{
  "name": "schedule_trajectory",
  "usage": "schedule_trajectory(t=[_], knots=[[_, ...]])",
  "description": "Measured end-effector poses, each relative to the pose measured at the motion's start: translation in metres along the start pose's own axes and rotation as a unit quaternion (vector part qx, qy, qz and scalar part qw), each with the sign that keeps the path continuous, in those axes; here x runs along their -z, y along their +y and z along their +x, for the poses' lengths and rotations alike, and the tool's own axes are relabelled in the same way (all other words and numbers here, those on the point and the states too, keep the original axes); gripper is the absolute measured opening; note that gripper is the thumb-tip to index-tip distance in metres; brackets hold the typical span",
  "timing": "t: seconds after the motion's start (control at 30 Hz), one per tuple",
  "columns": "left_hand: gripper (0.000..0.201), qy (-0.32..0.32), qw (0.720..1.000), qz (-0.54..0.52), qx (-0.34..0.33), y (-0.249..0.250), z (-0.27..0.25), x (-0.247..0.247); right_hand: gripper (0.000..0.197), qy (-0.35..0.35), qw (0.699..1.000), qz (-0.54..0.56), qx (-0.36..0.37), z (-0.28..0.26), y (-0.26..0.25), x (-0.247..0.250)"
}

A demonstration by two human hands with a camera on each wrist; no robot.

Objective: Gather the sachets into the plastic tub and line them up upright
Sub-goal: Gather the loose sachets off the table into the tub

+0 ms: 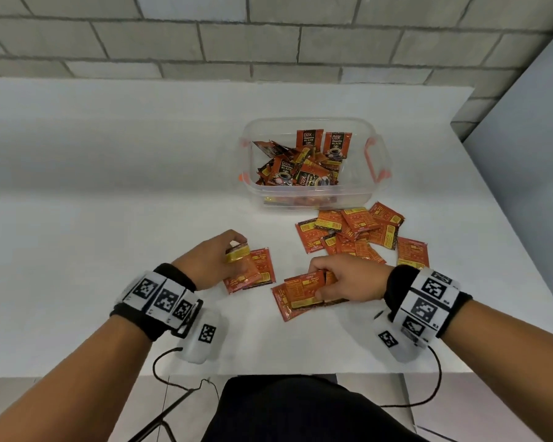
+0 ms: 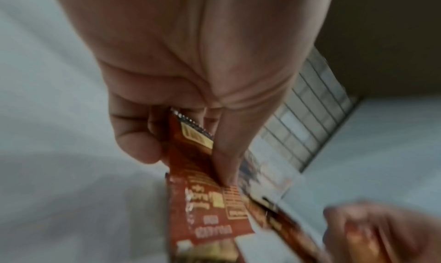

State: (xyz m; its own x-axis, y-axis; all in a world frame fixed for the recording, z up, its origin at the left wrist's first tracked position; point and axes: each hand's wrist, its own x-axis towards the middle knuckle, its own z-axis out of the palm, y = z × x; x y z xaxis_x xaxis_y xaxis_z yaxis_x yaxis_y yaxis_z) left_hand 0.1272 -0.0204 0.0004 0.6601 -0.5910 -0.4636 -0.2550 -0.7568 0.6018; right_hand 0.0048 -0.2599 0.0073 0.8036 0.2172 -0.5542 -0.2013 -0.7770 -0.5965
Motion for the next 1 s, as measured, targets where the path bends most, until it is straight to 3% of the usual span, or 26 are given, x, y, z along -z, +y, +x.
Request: schedule_trajectory(t=[0.17, 0.3, 0.4, 0.53, 0.67, 0.73, 0.83, 1.0], knots=[[0.059, -0.01, 0.986, 0.165, 0.019, 0.0, 0.021, -0.028, 0.021, -0.018, 0.995, -0.087, -0.039, 0.009, -0.01, -0.002], [0.062, 0.028, 0.973, 0.228, 0.026, 0.0, 0.025, -0.03, 0.061, 0.036, 0.991, -0.117, -0.047, 0.017, -0.013, -0.011], [0.06, 0.038, 0.977, 0.21, 0.021, 0.001, 0.026, -0.029, 0.069, 0.052, 0.991, -0.121, -0.016, 0.019, -0.015, -0.015], [0.053, 0.009, 0.992, 0.124, 0.02, 0.0, 0.026, -0.028, 0.08, -0.007, 0.986, -0.156, 0.051, 0.024, -0.021, -0.028], [0.053, -0.007, 0.997, 0.076, 0.012, 0.002, 0.025, -0.025, 0.089, -0.013, 0.974, -0.218, 0.061, 0.031, -0.018, -0.036], [0.041, -0.003, 0.998, 0.066, 0.008, 0.002, 0.027, -0.024, 0.092, -0.01, 0.973, -0.222, 0.059, 0.032, -0.017, -0.035], [0.027, 0.004, 0.998, 0.063, 0.019, 0.002, 0.031, -0.022, 0.091, 0.002, 0.971, -0.236, 0.05, 0.032, -0.017, -0.034], [0.029, 0.038, 0.997, 0.047, 0.045, 0.0, 0.038, -0.02, 0.072, 0.013, 0.976, -0.211, 0.055, 0.032, -0.015, -0.035]])
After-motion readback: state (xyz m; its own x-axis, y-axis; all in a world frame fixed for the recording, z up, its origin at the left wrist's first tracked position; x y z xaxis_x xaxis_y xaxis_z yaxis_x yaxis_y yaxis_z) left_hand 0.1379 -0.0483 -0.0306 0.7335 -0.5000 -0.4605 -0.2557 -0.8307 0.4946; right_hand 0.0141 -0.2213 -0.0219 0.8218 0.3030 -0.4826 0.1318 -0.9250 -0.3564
